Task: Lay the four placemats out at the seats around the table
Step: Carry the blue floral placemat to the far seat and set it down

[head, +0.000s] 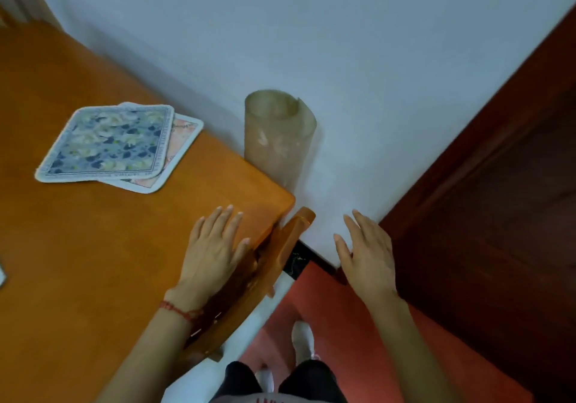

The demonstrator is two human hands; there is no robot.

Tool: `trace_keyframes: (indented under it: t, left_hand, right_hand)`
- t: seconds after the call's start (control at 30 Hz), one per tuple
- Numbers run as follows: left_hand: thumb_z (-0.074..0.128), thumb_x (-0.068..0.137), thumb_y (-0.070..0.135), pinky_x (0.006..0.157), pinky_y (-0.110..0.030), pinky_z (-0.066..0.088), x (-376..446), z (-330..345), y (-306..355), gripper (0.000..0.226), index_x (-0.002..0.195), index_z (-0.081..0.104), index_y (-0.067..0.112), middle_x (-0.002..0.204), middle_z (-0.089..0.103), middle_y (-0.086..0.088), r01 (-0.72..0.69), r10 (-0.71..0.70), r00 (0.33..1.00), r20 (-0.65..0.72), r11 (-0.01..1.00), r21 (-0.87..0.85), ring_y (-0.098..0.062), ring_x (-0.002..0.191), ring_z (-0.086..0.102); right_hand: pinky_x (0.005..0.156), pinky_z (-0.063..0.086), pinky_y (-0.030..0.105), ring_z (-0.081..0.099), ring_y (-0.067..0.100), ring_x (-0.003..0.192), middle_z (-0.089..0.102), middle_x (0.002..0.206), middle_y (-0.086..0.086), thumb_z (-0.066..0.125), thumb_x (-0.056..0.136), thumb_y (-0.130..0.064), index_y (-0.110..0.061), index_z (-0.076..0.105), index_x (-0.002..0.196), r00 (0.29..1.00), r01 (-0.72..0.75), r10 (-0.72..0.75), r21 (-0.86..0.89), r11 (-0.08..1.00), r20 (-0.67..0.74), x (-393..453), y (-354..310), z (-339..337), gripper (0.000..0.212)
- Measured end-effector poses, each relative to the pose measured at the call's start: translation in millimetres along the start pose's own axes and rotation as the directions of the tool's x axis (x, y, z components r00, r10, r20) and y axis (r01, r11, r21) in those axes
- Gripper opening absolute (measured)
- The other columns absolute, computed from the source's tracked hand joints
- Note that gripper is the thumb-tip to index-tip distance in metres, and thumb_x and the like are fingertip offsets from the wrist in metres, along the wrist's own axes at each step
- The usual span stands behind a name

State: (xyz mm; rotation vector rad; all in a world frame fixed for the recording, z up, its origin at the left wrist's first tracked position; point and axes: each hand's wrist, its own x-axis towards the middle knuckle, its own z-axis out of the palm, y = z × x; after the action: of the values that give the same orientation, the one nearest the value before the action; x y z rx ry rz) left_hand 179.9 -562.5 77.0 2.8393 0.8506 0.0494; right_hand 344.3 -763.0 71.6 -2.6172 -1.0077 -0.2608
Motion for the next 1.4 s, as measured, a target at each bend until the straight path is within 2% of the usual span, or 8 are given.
trace_keyframes:
  t: [0.3, 0.63, 0.73, 0.8, 0.87, 1.0, 1.13, 1.4]
  left_hand:
    - [0.007, 0.095, 0.052, 0.094, -0.05, 0.045, 30.7, -4.3, -24.0, 0.072, 0.124, 0.056, 0.007, 0.126, 0.059, -0.014, 0.31, -0.309, 0.95, -0.038, 0.951, 0.013, -0.031, 0.119, 0.054]
    - [0.006, 0.096, 0.052, 0.092, -0.051, 0.045, 26.5, -5.3, -37.0, 0.074, 0.124, 0.055, 0.006, 0.126, 0.059, -0.017, 0.61, -0.609, 0.791, -0.058, 0.792, -0.004, -0.033, 0.119, 0.054]
    - [0.006, 0.095, 0.053, 0.093, -0.052, 0.044, 17.6, -5.3, -47.7, 0.073, 0.125, 0.054, 0.007, 0.128, 0.057, -0.017, 0.67, -0.67, 0.739, -0.068, 0.742, -0.031, -0.034, 0.121, 0.052]
    - [0.006, 0.095, 0.054, 0.094, -0.052, 0.043, 13.7, -6.1, -57.9, 0.073, 0.126, 0.053, 0.006, 0.129, 0.057, -0.017, 0.698, -0.7, 0.711, -0.068, 0.714, -0.043, -0.034, 0.122, 0.052]
    - [0.006, 0.095, 0.055, 0.095, -0.052, 0.042, 12.1, -7.3, -70.5, 0.075, 0.126, 0.053, 0.005, 0.129, 0.056, -0.018, 0.712, -0.714, 0.697, -0.065, 0.7, -0.053, -0.035, 0.123, 0.051]
    - [0.007, 0.094, 0.055, 0.097, -0.052, 0.039, 14.6, -9.3, -101.9, 0.075, 0.127, 0.052, 0.005, 0.131, 0.055, -0.018, 0.723, -0.726, 0.684, -0.071, 0.687, -0.067, -0.035, 0.125, 0.048]
    - [0.019, 0.091, 0.053, 0.099, -0.052, 0.036, 22.2, -9.3, -138.4, 0.069, 0.129, 0.051, 0.005, 0.132, 0.053, -0.019, 0.727, -0.731, 0.678, -0.073, 0.682, -0.076, -0.035, 0.126, 0.047]
    - [0.018, 0.087, 0.053, 0.105, -0.05, 0.03, 50.2, -7.5, -216.9, 0.071, 0.133, 0.046, 0.007, 0.14, 0.046, -0.017, 0.714, -0.726, 0.679, -0.109, 0.687, -0.134, -0.033, 0.133, 0.038]
  right_hand:
    - [0.094, 0.043, 0.039, 0.056, 0.028, 0.114, 0.059, 0.125, 0.014, 0.034, 0.09, -0.039, -0.007, 0.059, 0.119, 0.957, 0.256, -0.27, 0.123, 0.959, 0.109, 106.3, -24.2, 27.2, 0.05]
    - [0.095, 0.041, 0.042, 0.053, 0.028, 0.118, 0.057, 0.129, 0.011, 0.033, 0.091, -0.043, -0.01, 0.056, 0.123, 0.812, 0.503, -0.553, 0.255, 0.826, 0.187, 180.2, -63.0, 62.0, 0.051]
    - [0.1, 0.032, 0.04, 0.051, 0.028, 0.12, 0.055, 0.131, 0.011, 0.027, 0.092, -0.048, -0.01, 0.054, 0.125, 0.771, 0.539, -0.6, 0.284, 0.793, 0.214, 190.7, -83.5, 70.5, 0.057]
    - [0.101, 0.026, 0.037, 0.047, 0.028, 0.124, 0.051, 0.134, 0.01, 0.018, 0.092, -0.055, -0.011, 0.052, 0.128, 0.739, 0.559, -0.632, 0.312, 0.769, 0.233, 196.5, -99.2, 76.9, 0.066]
    - [0.103, 0.028, 0.038, 0.044, 0.028, 0.126, 0.049, 0.136, 0.01, 0.009, 0.091, -0.058, -0.011, 0.05, 0.13, 0.718, 0.575, -0.656, 0.332, 0.748, 0.235, 201.7, -114.2, 84.8, 0.073]
    - [0.104, 0.026, 0.037, 0.041, 0.025, 0.129, 0.045, 0.14, 0.009, 0.021, 0.091, -0.052, -0.012, 0.046, 0.133, 0.702, 0.581, -0.664, 0.331, 0.743, 0.258, 210.7, -146.6, 99.7, 0.063]
    - [0.103, 0.02, 0.034, 0.039, 0.025, 0.13, 0.044, 0.141, 0.008, 0.021, 0.09, -0.05, -0.013, 0.045, 0.134, 0.702, 0.576, -0.66, 0.332, 0.747, 0.267, 222.6, -178.5, 114.4, 0.062]
    - [0.105, 0.03, 0.039, 0.039, 0.024, 0.13, 0.045, 0.14, 0.009, 0.028, 0.091, -0.048, -0.012, 0.045, 0.134, 0.71, 0.533, -0.644, 0.38, 0.756, 0.284, 246.3, -236.7, 152.9, 0.059]
